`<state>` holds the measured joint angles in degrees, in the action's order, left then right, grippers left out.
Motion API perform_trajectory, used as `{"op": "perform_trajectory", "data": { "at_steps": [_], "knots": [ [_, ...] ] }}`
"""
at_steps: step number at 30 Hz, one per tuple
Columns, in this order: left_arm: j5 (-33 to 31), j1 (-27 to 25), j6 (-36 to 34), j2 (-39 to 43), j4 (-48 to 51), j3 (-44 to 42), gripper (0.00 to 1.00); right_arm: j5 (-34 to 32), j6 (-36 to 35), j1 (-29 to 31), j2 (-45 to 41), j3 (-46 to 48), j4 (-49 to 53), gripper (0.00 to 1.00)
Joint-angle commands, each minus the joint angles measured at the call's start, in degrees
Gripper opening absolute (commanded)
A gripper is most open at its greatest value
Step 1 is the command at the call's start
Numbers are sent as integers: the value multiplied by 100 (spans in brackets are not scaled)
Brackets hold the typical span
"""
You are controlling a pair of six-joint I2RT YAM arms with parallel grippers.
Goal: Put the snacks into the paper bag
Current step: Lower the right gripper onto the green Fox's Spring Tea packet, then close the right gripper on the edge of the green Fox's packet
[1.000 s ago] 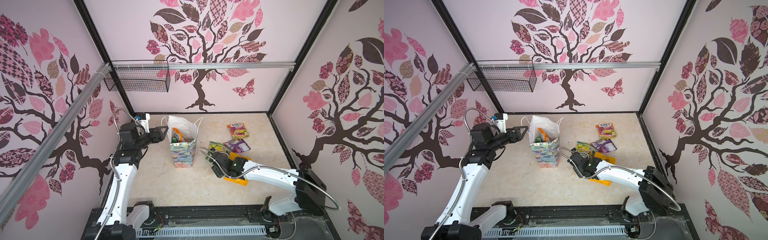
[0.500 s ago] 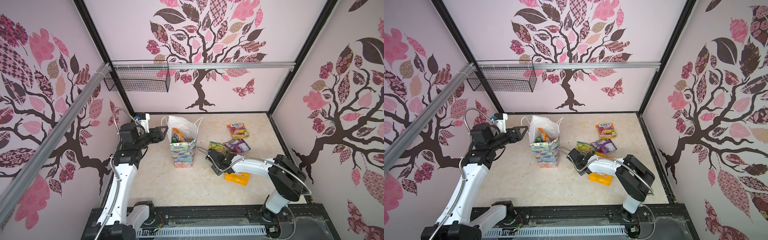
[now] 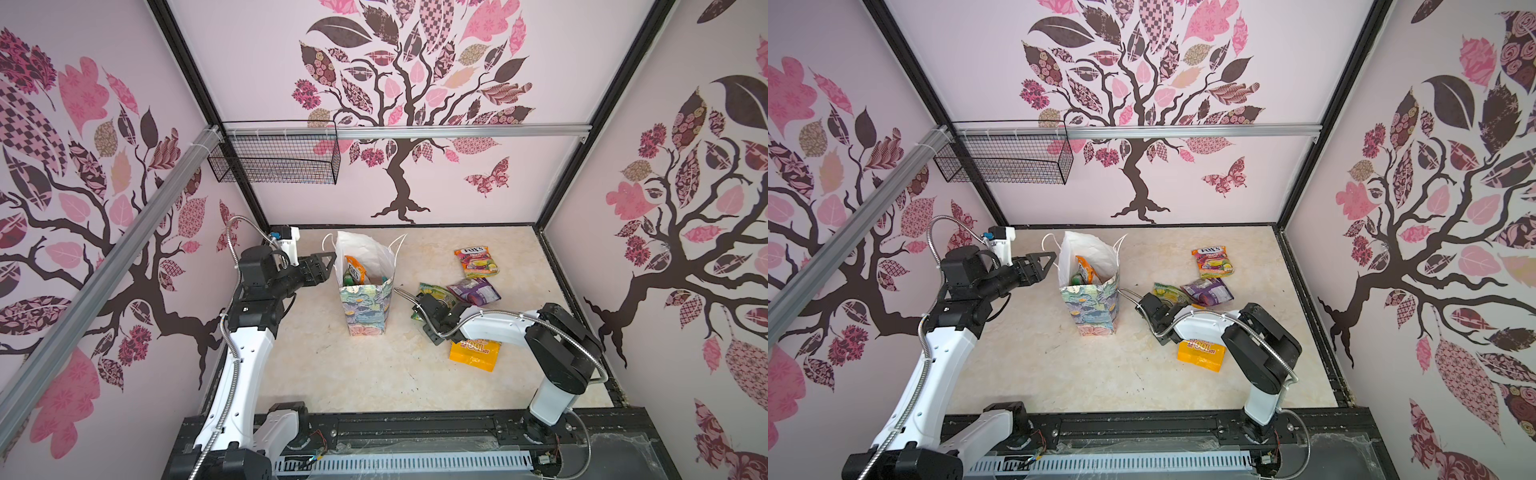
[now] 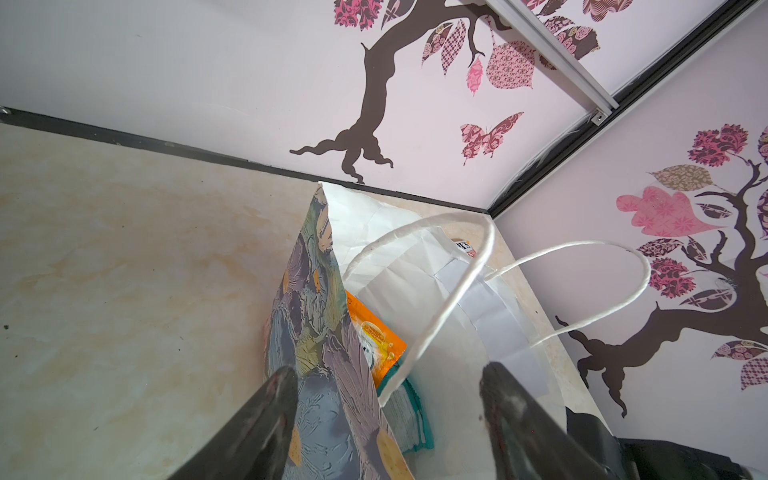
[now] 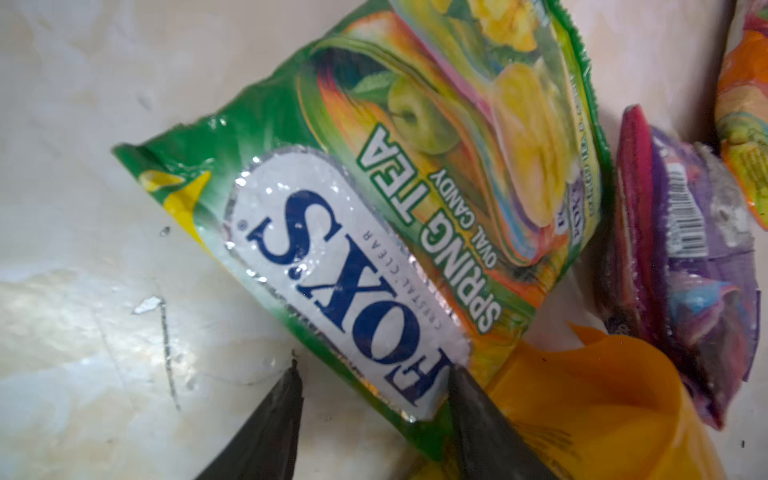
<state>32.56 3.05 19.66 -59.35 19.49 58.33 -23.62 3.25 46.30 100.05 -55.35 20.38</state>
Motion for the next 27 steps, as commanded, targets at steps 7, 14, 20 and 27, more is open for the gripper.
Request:
{"op": "perform_trajectory", "data": {
  "at_steps": [7, 14, 20, 27],
  "knots": [
    [-47, -6, -85, 123, -19, -154, 73, -148, -39, -27, 445, -144, 92, 35],
    [24, -13, -49, 74, -51, -137, 73, -139, 52, -25, 337, -169, 99, 13],
    [-2, -13, -61, 100, -50, -153, 73, 0, 169, -27, 59, -120, 155, 0],
    [32, -11, -59, 75, -58, -136, 73, 322, 414, -25, -571, 50, 161, 0]
  ]
}}
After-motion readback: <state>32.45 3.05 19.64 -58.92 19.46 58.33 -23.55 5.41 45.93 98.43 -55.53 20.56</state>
